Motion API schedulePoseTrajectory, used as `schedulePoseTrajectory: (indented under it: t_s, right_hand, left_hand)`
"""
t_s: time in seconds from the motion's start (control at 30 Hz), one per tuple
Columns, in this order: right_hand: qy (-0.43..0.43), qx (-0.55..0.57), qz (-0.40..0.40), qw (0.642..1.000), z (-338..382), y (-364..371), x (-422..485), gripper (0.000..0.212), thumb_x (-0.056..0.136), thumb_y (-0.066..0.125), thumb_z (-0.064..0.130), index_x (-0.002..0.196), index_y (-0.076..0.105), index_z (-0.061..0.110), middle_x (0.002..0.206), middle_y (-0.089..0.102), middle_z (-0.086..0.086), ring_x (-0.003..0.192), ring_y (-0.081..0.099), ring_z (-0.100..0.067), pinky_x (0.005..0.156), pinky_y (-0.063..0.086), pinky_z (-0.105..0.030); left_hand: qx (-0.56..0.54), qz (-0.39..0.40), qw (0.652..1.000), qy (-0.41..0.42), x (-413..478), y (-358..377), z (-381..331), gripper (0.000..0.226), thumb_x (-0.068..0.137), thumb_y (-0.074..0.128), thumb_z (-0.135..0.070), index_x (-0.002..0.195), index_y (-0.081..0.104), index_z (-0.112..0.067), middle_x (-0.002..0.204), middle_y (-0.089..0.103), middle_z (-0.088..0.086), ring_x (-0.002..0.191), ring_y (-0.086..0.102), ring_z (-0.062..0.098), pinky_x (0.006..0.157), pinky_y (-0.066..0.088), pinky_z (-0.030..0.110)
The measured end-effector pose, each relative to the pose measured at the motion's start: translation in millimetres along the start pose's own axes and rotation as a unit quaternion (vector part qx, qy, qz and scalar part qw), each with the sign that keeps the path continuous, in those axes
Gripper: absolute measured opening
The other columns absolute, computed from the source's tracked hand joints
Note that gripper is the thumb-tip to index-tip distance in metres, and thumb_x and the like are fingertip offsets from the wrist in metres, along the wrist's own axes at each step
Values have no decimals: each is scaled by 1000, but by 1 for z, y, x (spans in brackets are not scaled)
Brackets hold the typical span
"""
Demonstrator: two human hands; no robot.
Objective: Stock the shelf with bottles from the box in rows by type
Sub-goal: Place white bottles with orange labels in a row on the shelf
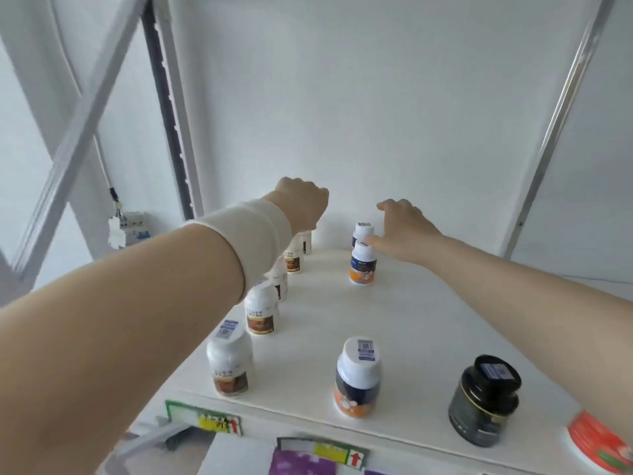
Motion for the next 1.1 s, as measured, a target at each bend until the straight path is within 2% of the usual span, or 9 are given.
schedulePoseTrajectory:
  t_s: [0.17, 0.23, 0.37, 0.47, 0.63, 0.8, 0.93, 1.1]
  right_hand:
    - [-93, -89, -33, 991, 71, 1, -55, 48, 92, 47, 26, 136, 36, 8, 135, 38, -14, 125, 37, -32, 97, 34, -39]
    - [-145, -97, -35, 984, 109, 10, -79, 46, 93, 45, 28, 134, 37, 8, 135, 38, -14, 124, 38, -32, 97, 34, -40]
    - [-224, -101, -2, 969, 187, 41, -129, 48, 93, 44, 30, 136, 35, 9, 138, 36, -14, 126, 36, -32, 99, 33, -40]
    - [-286, -120, 29, 950, 246, 75, -165, 48, 94, 42, 31, 136, 33, 9, 139, 34, -14, 125, 36, -32, 101, 33, -40]
    - [-374, -107, 100, 916, 355, 156, -229, 45, 95, 41, 29, 135, 35, 9, 137, 37, -13, 124, 37, -32, 100, 35, -41]
    - [-438, -147, 200, 864, 444, 286, -309, 50, 95, 42, 33, 138, 32, 8, 140, 36, -13, 129, 35, -31, 106, 33, -43]
    - [-463, -183, 271, 824, 477, 384, -364, 47, 95, 43, 31, 135, 34, 9, 139, 38, -13, 129, 36, -31, 107, 32, -43]
    - [-477, -217, 347, 778, 485, 484, -403, 47, 95, 43, 31, 137, 32, 11, 139, 38, -13, 130, 35, -31, 108, 30, -43]
  left_hand:
    - [76, 17, 995, -61, -104, -11, 34, 36, 96, 49, -27, 125, 44, -7, 117, 56, 10, 109, 54, 28, 77, 35, 32]
    - [95, 26, 991, -89, -146, -8, 52, 38, 96, 49, -25, 129, 42, -8, 121, 54, 10, 112, 53, 28, 85, 40, 33]
    - [134, 83, 977, -142, -231, 18, 94, 39, 95, 47, -16, 132, 38, -8, 130, 50, 12, 120, 50, 30, 97, 39, 38]
    - [121, 121, 968, -182, -298, 48, 129, 37, 94, 45, -12, 130, 40, -9, 127, 52, 10, 116, 52, 28, 92, 41, 35]
    - [68, 193, 946, -251, -415, 114, 186, 34, 95, 47, -18, 127, 41, -8, 124, 52, 9, 113, 52, 26, 81, 38, 31]
    - [-53, 268, 898, -346, -552, 224, 226, 38, 94, 49, -19, 131, 42, -9, 132, 51, 10, 122, 50, 29, 96, 41, 35]
    - [-124, 336, 841, -406, -655, 319, 224, 37, 95, 50, -19, 131, 44, -10, 130, 54, 9, 121, 52, 28, 95, 43, 36]
    - [-194, 403, 773, -449, -730, 408, 202, 33, 95, 49, -19, 127, 47, -11, 123, 58, 8, 113, 57, 26, 91, 46, 34]
Point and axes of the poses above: each hand's wrist, its own x-axis towards the middle knuckle, its own y-axis out of the palm, z = x × y, the point moved 8 cm from there along x, towards the middle knuckle
